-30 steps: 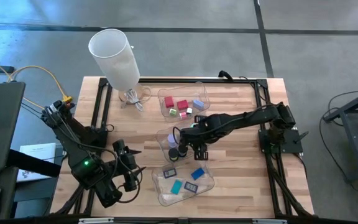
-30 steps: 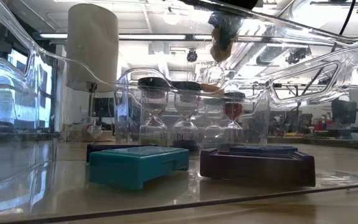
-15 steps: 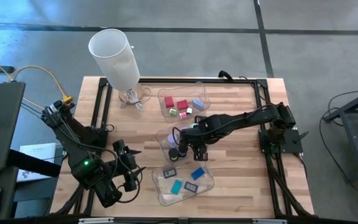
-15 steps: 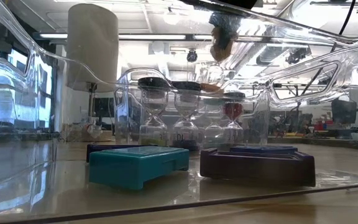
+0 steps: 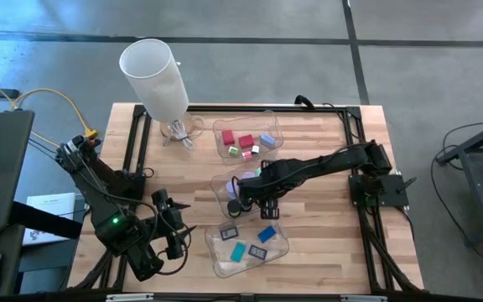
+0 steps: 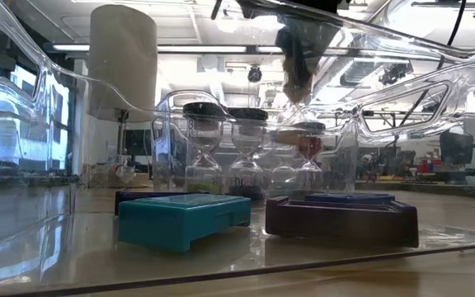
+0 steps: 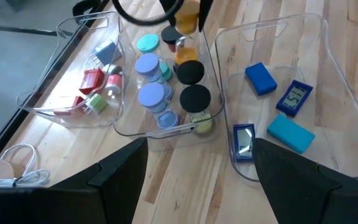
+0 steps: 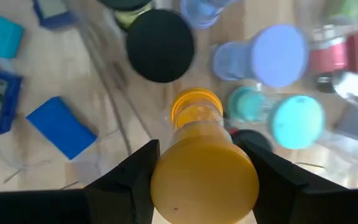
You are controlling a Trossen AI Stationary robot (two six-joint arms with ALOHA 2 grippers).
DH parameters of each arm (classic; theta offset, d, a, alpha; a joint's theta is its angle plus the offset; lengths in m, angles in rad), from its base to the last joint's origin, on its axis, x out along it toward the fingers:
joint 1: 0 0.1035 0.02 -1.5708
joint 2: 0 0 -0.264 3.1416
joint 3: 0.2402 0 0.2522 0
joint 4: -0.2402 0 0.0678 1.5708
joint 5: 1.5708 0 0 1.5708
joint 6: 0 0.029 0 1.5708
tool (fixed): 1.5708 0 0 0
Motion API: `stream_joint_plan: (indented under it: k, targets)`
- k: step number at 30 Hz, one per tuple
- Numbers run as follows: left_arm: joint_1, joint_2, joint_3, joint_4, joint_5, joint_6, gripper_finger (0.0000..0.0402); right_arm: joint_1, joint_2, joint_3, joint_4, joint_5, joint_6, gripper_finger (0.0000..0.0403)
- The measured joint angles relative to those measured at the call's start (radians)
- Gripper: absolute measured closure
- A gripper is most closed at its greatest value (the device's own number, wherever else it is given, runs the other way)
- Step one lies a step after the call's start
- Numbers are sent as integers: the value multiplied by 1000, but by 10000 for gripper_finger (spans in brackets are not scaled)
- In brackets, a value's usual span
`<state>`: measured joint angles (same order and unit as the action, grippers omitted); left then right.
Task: Pick & Place Office items
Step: Put the yellow hourglass into the middle transparent bin
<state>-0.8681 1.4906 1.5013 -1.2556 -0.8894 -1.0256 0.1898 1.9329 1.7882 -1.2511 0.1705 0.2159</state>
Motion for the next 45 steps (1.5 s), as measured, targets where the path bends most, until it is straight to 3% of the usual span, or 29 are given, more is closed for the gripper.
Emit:
stream_joint_plan:
  k: [45]
  targets:
    - [-41, 0, 1, 15, 0, -23, 120, -35, 105, 0, 70, -96, -63, 218]
